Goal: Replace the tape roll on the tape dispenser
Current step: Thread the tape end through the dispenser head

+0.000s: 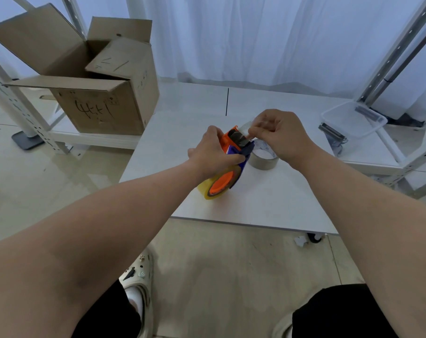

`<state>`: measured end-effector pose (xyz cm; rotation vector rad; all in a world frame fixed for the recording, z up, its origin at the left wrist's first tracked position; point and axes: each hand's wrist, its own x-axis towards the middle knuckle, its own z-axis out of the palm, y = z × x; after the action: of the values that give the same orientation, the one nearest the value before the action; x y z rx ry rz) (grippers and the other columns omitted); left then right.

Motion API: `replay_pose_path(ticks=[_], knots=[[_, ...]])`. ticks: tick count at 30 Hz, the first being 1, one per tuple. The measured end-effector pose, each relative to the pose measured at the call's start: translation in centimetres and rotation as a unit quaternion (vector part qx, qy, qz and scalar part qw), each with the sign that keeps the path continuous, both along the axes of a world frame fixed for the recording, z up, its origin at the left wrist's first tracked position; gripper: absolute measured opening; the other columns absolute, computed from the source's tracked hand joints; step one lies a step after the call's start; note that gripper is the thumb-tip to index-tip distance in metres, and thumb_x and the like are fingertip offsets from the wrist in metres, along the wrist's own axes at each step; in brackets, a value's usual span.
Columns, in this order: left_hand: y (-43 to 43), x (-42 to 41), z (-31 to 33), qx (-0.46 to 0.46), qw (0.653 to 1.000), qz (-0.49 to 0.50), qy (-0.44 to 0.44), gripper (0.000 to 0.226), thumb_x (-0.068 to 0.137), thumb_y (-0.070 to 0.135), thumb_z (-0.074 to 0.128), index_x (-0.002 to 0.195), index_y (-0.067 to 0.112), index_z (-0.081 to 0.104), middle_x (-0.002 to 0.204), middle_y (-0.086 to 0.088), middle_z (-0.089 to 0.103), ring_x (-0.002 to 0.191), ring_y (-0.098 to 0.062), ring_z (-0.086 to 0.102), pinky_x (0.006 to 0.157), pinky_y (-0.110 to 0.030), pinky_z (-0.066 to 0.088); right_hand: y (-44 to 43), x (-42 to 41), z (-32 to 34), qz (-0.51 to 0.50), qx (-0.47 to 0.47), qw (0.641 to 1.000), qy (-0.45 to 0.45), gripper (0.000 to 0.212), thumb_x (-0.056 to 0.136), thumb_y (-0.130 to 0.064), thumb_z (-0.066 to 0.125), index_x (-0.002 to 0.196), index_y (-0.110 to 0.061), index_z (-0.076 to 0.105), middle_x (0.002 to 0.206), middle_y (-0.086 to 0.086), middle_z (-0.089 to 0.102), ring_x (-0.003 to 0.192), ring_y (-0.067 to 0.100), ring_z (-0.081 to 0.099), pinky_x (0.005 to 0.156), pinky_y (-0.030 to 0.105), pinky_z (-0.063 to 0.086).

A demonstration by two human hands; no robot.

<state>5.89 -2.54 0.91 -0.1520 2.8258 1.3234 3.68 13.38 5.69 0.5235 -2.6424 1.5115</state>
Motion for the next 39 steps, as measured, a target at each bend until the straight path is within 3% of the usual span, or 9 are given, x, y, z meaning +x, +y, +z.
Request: replay_pose_path(ticks=[4, 7, 15, 20, 23, 28, 32, 35, 39], knots=[[0.5, 0.0, -0.2, -0.045, 0.998, 0.028, 0.027, 0.057, 0.069, 0.054, 0.07, 0.102, 0.021, 0.037, 0.101, 0.001, 0.054, 0.082, -0.018, 0.049, 0.082, -0.037, 0.031, -0.2, 0.1, 0.3, -0.059, -0.002, 0.997, -0.049, 0.013, 0.081, -0.01, 0.068, 0.071, -0.014, 0.061, 0.081, 0.011, 0.07, 0.076, 0.017, 0.066, 0.074, 0.025, 0.053], [0.7, 0.0, -0.2, -0.065, 0.996, 0.044, 0.038, 0.055, 0.07, 0.052, 0.069, 0.101, 0.021, 0.035, 0.099, 0.002, 0.052, 0.081, -0.018, 0.048, 0.08, -0.036, 0.026, -0.7, 0.0, 0.5, -0.112, 0.012, 0.99, -0.08, 0.018, 0.08, -0.014, 0.069, 0.065, -0.012, 0.058, 0.073, 0.001, 0.059, 0.07, 0.011, 0.055, 0.062, 0.022, 0.043], [0.9, 0.2, -0.1, -0.083, 0.994, 0.056, 0.051, 0.056, 0.071, 0.051, 0.068, 0.1, 0.019, 0.033, 0.099, 0.002, 0.045, 0.084, -0.02, 0.046, 0.078, -0.036, 0.024, -1.6, 0.6, 0.8, -0.162, 0.02, 0.981, -0.105, 0.03, 0.081, -0.015, 0.064, 0.056, -0.012, 0.049, 0.068, 0.001, 0.052, 0.068, 0.015, 0.05, 0.064, 0.027, 0.04], [1.3, 0.5, -0.3, -0.114, 0.99, 0.016, 0.082, 0.054, 0.072, 0.052, 0.065, 0.1, 0.019, 0.034, 0.098, 0.002, 0.046, 0.085, -0.021, 0.049, 0.076, -0.036, 0.024, -1.9, 0.9, 1.0, -0.208, -0.007, 0.972, -0.109, 0.017, 0.075, -0.018, 0.06, 0.069, -0.003, 0.057, 0.085, 0.032, 0.061, 0.068, 0.024, 0.05, 0.062, 0.031, 0.041], [1.6, 0.9, -0.3, -0.127, 0.987, -0.002, 0.098, 0.052, 0.073, 0.052, 0.065, 0.097, 0.019, 0.032, 0.098, 0.001, 0.047, 0.084, -0.021, 0.05, 0.076, -0.036, 0.024, -2.5, 1.2, 1.2, -0.222, -0.03, 0.967, -0.118, 0.019, 0.075, -0.018, 0.058, 0.073, 0.001, 0.06, 0.087, 0.034, 0.06, 0.067, 0.024, 0.049, 0.061, 0.032, 0.042], [2.2, 1.3, -0.6, -0.137, 0.984, -0.025, 0.113, 0.051, 0.073, 0.05, 0.065, 0.096, 0.02, 0.031, 0.099, 0.001, 0.047, 0.087, -0.023, 0.051, 0.077, -0.036, 0.025, -3.3, 0.9, 1.2, -0.21, -0.056, 0.968, -0.124, 0.008, 0.079, -0.015, 0.057, 0.076, -0.008, 0.058, 0.078, 0.016, 0.053, 0.068, 0.019, 0.049, 0.049, 0.021, 0.038], [1.3, 0.8, -0.4, -0.105, 0.991, 0.001, 0.077, 0.054, 0.074, 0.052, 0.066, 0.103, 0.02, 0.033, 0.102, 0.003, 0.045, 0.089, -0.02, 0.048, 0.079, -0.037, 0.027, -2.4, 0.3, 1.1, -0.217, -0.045, 0.967, -0.121, 0.032, 0.073, -0.015, 0.063, 0.081, 0.016, 0.062, 0.081, 0.032, 0.06, 0.068, 0.024, 0.052, 0.067, 0.042, 0.053], [0.8, 0.7, -0.2, -0.098, 0.993, -0.006, 0.059, 0.057, 0.074, 0.053, 0.066, 0.107, 0.021, 0.033, 0.104, 0.003, 0.046, 0.089, -0.02, 0.048, 0.083, -0.038, 0.033, -1.7, -0.1, 1.2, -0.195, -0.06, 0.964, -0.172, 0.015, 0.076, -0.011, 0.067, 0.07, 0.001, 0.062, 0.071, 0.013, 0.062, 0.071, 0.022, 0.059, 0.074, 0.037, 0.055], [0.9, 0.8, 0.2, -0.118, 0.991, -0.037, 0.052, 0.062, 0.073, 0.06, 0.064, 0.109, 0.02, 0.033, 0.102, 0.003, 0.047, 0.088, -0.021, 0.05, 0.084, -0.04, 0.035, -1.2, -0.1, 1.6, -0.159, -0.101, 0.947, -0.259, 0.008, 0.082, -0.012, 0.066, 0.08, -0.011, 0.058, 0.079, 0.008, 0.063, 0.074, 0.022, 0.063, 0.072, 0.032, 0.056]])
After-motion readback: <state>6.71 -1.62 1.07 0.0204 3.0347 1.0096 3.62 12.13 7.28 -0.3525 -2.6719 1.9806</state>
